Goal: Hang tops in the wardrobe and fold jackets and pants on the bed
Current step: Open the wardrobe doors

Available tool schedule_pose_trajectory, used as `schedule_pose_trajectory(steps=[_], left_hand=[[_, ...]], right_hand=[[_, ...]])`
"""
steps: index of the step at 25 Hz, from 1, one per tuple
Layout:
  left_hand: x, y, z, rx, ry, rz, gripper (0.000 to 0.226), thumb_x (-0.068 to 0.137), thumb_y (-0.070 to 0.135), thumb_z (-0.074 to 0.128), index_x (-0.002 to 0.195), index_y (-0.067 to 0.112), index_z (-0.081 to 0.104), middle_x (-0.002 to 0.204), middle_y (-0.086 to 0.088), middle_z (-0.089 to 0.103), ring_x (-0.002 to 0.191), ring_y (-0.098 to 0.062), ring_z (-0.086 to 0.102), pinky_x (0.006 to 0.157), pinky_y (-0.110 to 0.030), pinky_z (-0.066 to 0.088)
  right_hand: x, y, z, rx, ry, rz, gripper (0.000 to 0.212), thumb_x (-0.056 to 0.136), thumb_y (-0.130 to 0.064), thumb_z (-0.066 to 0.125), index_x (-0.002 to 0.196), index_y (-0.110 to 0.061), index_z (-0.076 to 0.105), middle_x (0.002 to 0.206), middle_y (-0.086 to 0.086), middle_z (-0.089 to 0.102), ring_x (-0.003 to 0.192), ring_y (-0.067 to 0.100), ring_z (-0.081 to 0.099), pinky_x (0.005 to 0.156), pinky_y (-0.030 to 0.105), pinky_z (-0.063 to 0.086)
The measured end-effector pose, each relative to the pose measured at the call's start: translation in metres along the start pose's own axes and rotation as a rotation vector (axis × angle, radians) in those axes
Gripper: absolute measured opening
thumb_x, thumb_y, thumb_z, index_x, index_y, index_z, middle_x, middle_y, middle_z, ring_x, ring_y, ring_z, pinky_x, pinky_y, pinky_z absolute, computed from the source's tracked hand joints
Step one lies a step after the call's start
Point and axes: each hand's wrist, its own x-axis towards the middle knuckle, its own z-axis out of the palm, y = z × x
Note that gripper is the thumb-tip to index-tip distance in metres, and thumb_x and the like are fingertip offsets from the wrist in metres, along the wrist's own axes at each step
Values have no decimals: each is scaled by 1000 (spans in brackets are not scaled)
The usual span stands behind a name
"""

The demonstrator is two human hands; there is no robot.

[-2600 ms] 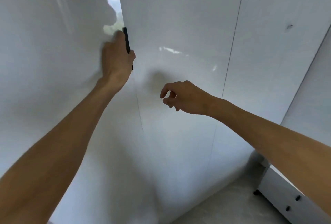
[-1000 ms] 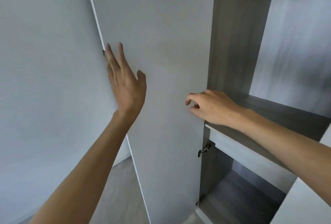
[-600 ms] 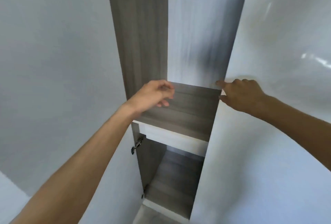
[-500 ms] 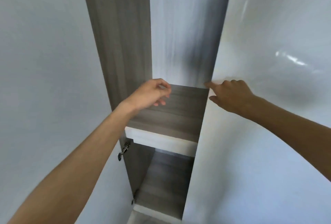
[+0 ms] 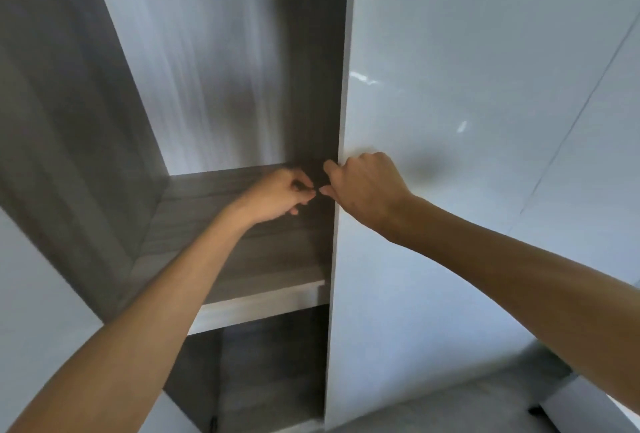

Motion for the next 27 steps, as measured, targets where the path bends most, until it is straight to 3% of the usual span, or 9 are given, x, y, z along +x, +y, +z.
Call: schedule_pose_trajectory(steps=[2,6,12,17,21,23,24,26,27], left_hand=[[-3,3,7,3,-28,25,24,98,26,59,119,17,61,104,-4,71,87,-23,71,64,-24,47],[-19,33,36,34,-142,113,16,98,26,59,113,20,60,106,-4,71,92,-22,70,82,-38,55],[-52,116,110,61,-367,331,9,98,28,59,107,26,62,104,2,70,90,-18,69,77,-25,53],[-56,176,173,126,-415,465,27,96,29,62,118,12,63,99,-5,70,83,-25,70,67,-22,47],[-42,222,218,248,-493,580,27,96,36,61,116,19,61,93,6,68,84,-22,70,79,-29,48],[-29,243,239,299,-534,636,29,95,43,60,117,24,60,101,3,71,88,-18,70,83,-29,50],[-22,254,250,314,-555,670,29,95,45,60,116,26,61,102,3,72,87,-15,70,86,-32,53],[-12,271,271,331,-600,742,28,94,46,60,116,28,61,101,4,72,85,-13,70,89,-36,54],[-8,280,281,344,-627,782,28,94,45,60,117,28,61,102,5,71,85,-13,70,90,-37,53]], right_hand=[[-28,-3,-3,0,9,9,37,105,-43,35,125,-16,50,79,4,53,67,20,55,65,28,44],[-104,3,-17,43,202,2,35,72,-38,86,92,-14,70,50,0,30,37,15,23,46,19,29],[-247,37,-48,166,237,74,14,94,-31,63,91,-20,56,54,-3,26,39,21,30,50,22,18],[-354,65,-47,242,290,420,10,93,-24,48,98,-28,55,60,-5,52,56,16,47,44,30,42],[-412,83,-37,343,417,877,63,97,-20,60,144,-40,23,79,-14,56,63,7,56,59,30,50],[-429,99,-31,376,460,1098,73,99,-21,58,153,-34,11,87,-11,56,71,9,59,67,30,48],[-437,113,-25,377,449,1188,62,100,-20,55,152,-29,22,85,-9,57,70,11,56,69,30,45],[-446,145,-17,409,413,1349,21,101,-17,49,122,-18,52,78,-3,57,66,20,48,66,34,41],[-449,161,-13,428,402,1415,13,101,-15,47,112,-12,54,79,-1,58,67,23,47,65,35,40]])
